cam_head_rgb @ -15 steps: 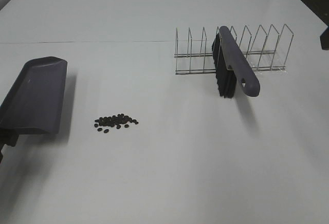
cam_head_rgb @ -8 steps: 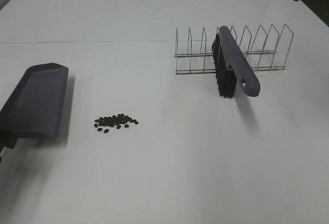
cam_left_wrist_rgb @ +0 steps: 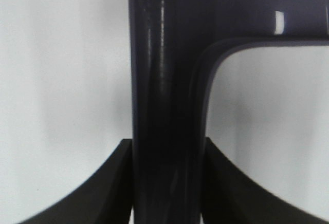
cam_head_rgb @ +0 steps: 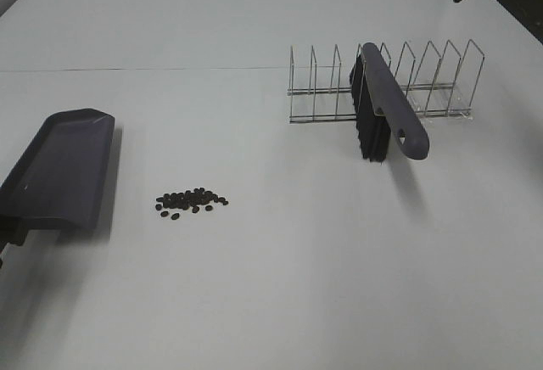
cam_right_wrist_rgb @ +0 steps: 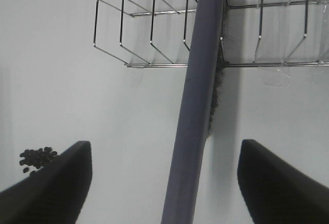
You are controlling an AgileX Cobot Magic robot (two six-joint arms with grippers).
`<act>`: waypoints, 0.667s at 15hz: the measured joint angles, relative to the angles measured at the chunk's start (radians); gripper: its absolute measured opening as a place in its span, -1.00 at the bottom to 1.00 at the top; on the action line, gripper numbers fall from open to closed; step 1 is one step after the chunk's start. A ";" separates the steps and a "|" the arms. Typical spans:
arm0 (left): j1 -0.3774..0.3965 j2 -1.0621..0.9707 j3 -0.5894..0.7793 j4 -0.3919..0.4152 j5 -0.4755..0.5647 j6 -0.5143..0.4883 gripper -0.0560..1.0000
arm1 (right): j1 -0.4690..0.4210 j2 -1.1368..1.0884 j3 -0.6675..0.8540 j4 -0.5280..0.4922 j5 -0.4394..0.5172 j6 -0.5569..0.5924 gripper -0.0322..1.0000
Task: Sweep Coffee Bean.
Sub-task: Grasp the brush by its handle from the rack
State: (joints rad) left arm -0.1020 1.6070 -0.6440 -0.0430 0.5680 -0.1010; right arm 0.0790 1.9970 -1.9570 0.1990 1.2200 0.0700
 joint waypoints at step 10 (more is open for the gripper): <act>0.000 0.000 0.000 0.001 0.000 0.000 -0.27 | 0.133 0.272 -0.058 -0.234 -0.002 0.003 0.46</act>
State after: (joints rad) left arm -0.1020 1.6070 -0.6440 -0.0420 0.5680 -0.1010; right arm 0.2120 2.2690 -2.0150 -0.0350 1.2180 0.0730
